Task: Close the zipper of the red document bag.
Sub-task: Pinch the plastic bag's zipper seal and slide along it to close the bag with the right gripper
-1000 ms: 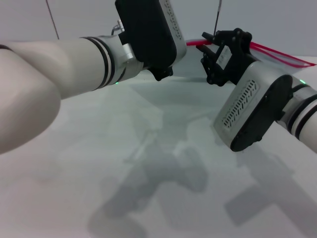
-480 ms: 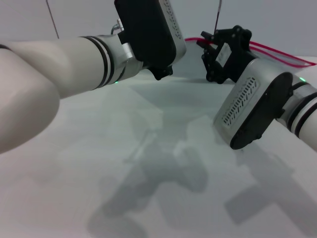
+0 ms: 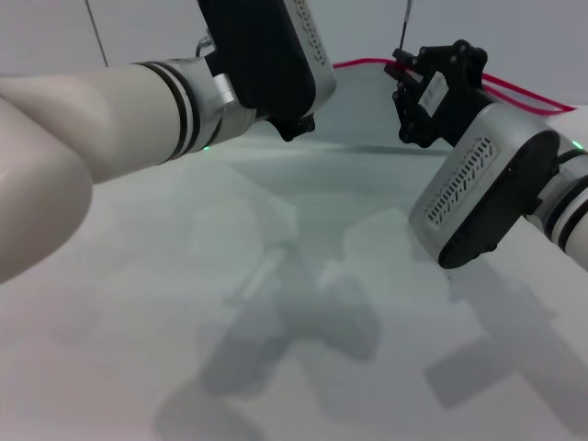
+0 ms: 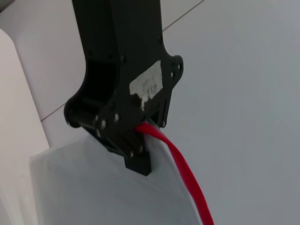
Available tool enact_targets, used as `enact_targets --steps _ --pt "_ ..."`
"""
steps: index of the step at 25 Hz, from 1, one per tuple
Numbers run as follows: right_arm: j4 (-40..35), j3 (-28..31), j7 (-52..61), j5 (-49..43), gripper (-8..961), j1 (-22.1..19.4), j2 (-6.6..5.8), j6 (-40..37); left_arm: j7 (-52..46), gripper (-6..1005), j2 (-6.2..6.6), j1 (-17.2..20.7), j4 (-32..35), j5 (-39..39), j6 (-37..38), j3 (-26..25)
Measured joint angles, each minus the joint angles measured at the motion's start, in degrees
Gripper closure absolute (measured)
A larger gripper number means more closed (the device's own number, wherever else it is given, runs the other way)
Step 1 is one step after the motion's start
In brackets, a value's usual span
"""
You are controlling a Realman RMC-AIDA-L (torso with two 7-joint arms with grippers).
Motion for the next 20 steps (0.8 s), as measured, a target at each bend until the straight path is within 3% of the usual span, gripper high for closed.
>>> enact_targets --steps 9,20 --pt "2.34 0.45 0.0 0.01 868 0.32 0.01 0.09 0.03 945 -0.04 0.49 -0.17 0.01 -0.16 0.08" --pt "7.43 7.04 0.27 2.95 867 1.09 -0.05 0.62 0.03 944 0.0 5.44 5.09 0.01 -0.47 -0.32"
